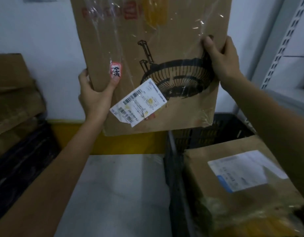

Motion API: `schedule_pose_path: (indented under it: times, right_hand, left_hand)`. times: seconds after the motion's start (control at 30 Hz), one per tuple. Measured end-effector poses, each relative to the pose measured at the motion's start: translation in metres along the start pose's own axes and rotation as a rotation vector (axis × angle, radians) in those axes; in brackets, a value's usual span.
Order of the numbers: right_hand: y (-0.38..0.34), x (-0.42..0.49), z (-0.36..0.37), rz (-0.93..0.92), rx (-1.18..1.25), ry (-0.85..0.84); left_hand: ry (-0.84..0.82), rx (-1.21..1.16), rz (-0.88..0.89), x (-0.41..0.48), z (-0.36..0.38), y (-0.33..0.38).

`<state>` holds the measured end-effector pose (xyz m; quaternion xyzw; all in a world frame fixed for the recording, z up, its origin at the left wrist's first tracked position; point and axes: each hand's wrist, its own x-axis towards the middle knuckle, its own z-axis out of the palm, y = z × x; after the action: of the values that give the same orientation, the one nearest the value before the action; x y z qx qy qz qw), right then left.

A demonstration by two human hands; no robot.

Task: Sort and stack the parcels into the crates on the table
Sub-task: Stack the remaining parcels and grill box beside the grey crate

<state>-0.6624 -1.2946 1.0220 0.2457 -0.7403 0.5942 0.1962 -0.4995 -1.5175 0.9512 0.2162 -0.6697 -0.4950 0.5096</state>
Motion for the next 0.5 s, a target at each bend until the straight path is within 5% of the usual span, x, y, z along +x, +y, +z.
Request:
schedule_pose_path:
  times: [0.23,0.5]
  right_hand:
    - [0.053,0.028,-0.101,0.047,-0.041,0.084]
    - [0.136,0.039,-0.159,0.207,-0.157,0.037]
  left_hand:
    - [-0.15,-0.039,-0.007,-0.035,0.103,0.022]
    - [-0.275,0.182,-0.037,-0.077,0.178,0.0]
